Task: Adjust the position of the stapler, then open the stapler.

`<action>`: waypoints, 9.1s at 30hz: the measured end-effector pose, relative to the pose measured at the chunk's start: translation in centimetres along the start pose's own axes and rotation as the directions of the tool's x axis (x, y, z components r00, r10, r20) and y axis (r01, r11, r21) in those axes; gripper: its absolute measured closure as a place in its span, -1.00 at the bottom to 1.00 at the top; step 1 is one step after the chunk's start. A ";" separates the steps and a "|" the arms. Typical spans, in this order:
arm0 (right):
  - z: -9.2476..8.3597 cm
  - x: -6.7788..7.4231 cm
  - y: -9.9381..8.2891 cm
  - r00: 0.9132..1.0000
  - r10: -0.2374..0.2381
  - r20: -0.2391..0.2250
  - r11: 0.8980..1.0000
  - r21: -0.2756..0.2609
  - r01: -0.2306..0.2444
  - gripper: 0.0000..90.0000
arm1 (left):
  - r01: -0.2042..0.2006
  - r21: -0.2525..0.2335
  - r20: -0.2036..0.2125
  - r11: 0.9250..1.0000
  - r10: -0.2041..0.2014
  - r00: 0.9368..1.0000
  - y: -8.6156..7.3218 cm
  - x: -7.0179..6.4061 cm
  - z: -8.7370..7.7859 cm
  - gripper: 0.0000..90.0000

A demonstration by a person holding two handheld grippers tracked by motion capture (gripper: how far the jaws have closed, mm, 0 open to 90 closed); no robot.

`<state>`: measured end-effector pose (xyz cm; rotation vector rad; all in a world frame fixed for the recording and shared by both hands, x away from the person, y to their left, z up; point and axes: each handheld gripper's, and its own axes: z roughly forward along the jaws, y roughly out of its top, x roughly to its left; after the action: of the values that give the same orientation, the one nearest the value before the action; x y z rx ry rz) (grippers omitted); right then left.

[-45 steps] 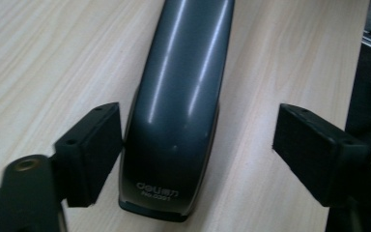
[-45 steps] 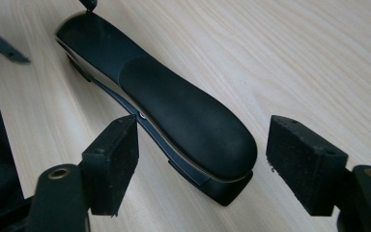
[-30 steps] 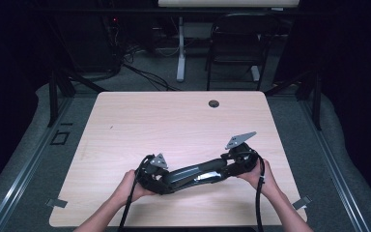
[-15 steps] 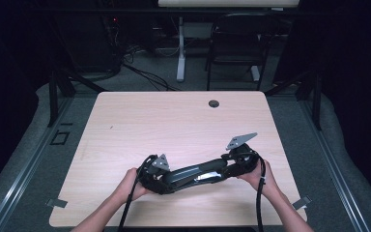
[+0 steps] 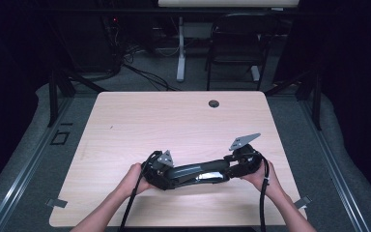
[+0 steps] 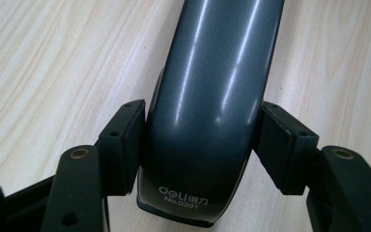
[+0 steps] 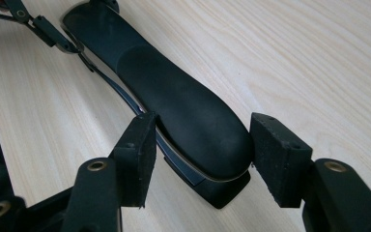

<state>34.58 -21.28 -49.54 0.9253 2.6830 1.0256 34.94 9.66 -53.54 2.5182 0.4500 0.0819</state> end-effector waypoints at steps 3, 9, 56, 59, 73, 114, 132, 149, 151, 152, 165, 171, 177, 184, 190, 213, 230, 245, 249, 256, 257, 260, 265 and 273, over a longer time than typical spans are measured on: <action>-0.2 0.0 -0.1 1.000 0.001 0.003 1.000 0.009 -0.001 -0.01 | -0.005 0.004 0.003 1.000 0.005 1.000 0.3 0.2 0.1 -0.14; -0.3 0.1 -0.3 1.000 0.003 0.004 1.000 0.017 -0.003 0.00 | -0.019 0.010 0.014 1.000 0.018 1.000 0.5 0.4 0.2 -0.14; -1.5 1.0 -1.7 0.999 0.032 0.035 0.999 0.022 -0.033 -0.88 | 0.019 -0.084 -0.094 0.996 -0.027 0.995 0.2 -1.0 -2.9 -0.90; -2.3 1.4 -2.2 0.996 0.042 0.073 0.998 0.034 -0.045 -0.92 | 0.029 -0.118 -0.104 0.993 -0.041 0.994 0.1 -1.3 -3.6 -1.00; -2.9 1.1 -4.0 0.989 0.110 0.104 0.992 0.055 -0.116 -0.90 | 0.103 -0.221 -0.123 0.970 -0.133 0.983 0.9 -3.3 -4.0 -1.00; 1.3 2.2 -4.6 0.987 0.056 0.154 0.997 0.037 -0.062 0.87 | 0.044 -0.325 -0.125 0.945 -0.089 0.988 3.9 -9.8 2.1 1.00; 3.5 2.6 -5.3 0.983 0.016 0.180 0.999 0.029 -0.022 0.93 | 0.137 -0.362 -0.235 0.922 -0.233 0.944 5.0 -10.9 8.0 1.00; 3.6 2.6 -5.6 0.985 0.016 0.172 1.000 -0.001 -0.016 1.00 | 0.214 -0.429 -0.238 0.878 -0.338 0.911 6.3 -9.9 9.1 1.00; 3.6 2.6 -5.6 0.984 0.017 0.177 1.000 0.001 -0.018 1.00 | 0.216 -0.433 -0.238 0.875 -0.342 0.909 6.3 -9.7 9.2 1.00; 3.6 2.6 -5.6 0.984 0.016 0.176 1.000 0.000 -0.016 1.00 | 0.212 -0.438 -0.243 0.874 -0.342 0.908 6.3 -9.8 9.3 1.00; 3.6 2.7 -5.6 0.982 0.040 0.183 0.999 0.001 -0.041 1.00 | 0.244 -0.477 -0.260 0.844 -0.401 0.878 6.3 -10.2 9.8 1.00; 3.6 2.7 -5.5 0.983 0.034 0.183 0.999 0.004 -0.036 1.00 | 0.243 -0.484 -0.279 0.841 -0.411 0.868 6.5 -10.4 10.1 1.00; 3.7 2.6 -5.5 0.984 0.048 0.174 0.999 -0.005 -0.048 1.00 | 0.250 -0.499 -0.272 0.830 -0.424 0.864 6.5 -10.4 10.2 1.00; 3.7 2.8 -5.4 0.981 0.039 0.189 0.999 0.009 -0.042 1.00 | 0.275 -0.501 -0.244 0.821 -0.438 0.865 6.7 -10.3 10.1 1.00; 3.6 2.6 -5.5 0.982 0.046 0.183 0.999 0.009 -0.049 1.00 | 0.303 -0.521 -0.226 0.798 -0.472 0.852 6.8 -10.4 10.3 1.00; 3.5 2.3 -5.8 0.985 0.065 0.159 0.998 -0.012 -0.064 1.00 | 0.325 -0.553 -0.197 0.767 -0.500 0.843 6.9 -10.5 10.4 1.00; 3.6 2.3 -5.7 0.986 0.069 0.154 0.998 -0.017 -0.068 1.00 | 0.326 -0.583 -0.199 0.744 -0.520 0.831 6.7 -10.6 10.6 1.00; 3.5 2.1 -5.7 0.987 0.067 0.146 0.998 -0.010 -0.066 1.00 | 0.324 -0.577 -0.199 0.750 -0.514 0.834 6.8 -10.6 10.6 1.00; 3.5 2.1 -5.7 0.987 0.065 0.148 0.998 -0.007 -0.065 1.00 | 0.326 -0.578 -0.196 0.748 -0.515 0.834 6.8 -10.6 10.6 1.00; 3.5 2.0 -5.7 0.987 0.078 0.137 0.997 -0.015 -0.077 1.00 | 0.325 -0.590 -0.196 0.739 -0.521 0.831 6.8 -10.6 10.7 1.00; 3.5 2.0 -5.7 0.987 0.079 0.138 0.997 -0.014 -0.078 1.00 | 0.326 -0.591 -0.195 0.738 -0.522 0.830 6.8 -10.6 10.7 1.00; 3.5 2.0 -5.8 0.987 0.081 0.139 0.997 -0.017 -0.080 1.00 | 0.328 -0.594 -0.191 0.734 -0.525 0.829 6.7 -10.6 10.7 1.00; 3.6 2.0 -5.8 0.988 0.090 0.127 0.996 -0.026 -0.087 1.00 | 0.322 -0.573 -0.182 0.753 -0.500 0.846 6.9 -10.6 10.5 1.00; 3.6 1.9 -5.8 0.988 0.090 0.126 0.996 -0.024 -0.088 1.00 | 0.324 -0.588 -0.169 0.741 -0.504 0.847 6.9 -10.5 10.7 1.00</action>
<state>31.24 -21.52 -55.78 1.0777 2.5447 0.9711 28.73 -4.90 -58.21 1.7910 0.9749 0.3902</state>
